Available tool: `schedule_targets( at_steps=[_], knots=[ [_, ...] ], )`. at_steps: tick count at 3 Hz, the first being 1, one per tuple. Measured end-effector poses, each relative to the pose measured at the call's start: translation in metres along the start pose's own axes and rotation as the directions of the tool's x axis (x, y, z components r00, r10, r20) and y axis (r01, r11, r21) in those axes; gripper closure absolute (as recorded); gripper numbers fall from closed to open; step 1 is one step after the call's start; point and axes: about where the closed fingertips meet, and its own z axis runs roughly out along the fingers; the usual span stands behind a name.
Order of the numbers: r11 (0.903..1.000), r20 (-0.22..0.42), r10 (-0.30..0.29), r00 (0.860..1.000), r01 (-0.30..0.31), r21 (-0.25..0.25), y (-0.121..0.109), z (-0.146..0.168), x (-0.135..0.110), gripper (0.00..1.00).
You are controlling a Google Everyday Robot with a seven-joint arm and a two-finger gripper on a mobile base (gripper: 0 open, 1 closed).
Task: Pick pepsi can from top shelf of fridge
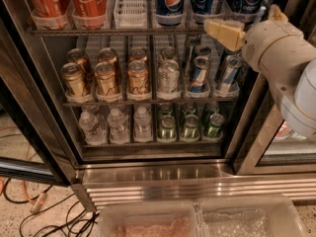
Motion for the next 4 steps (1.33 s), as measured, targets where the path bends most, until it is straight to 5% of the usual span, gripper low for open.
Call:
schedule_targets(
  at_steps=[4],
  knots=[
    [0.9963, 0.031, 0.000, 1.000, -0.003, 0.086, -0.022, 0.014, 0.003, 0.33]
  ],
)
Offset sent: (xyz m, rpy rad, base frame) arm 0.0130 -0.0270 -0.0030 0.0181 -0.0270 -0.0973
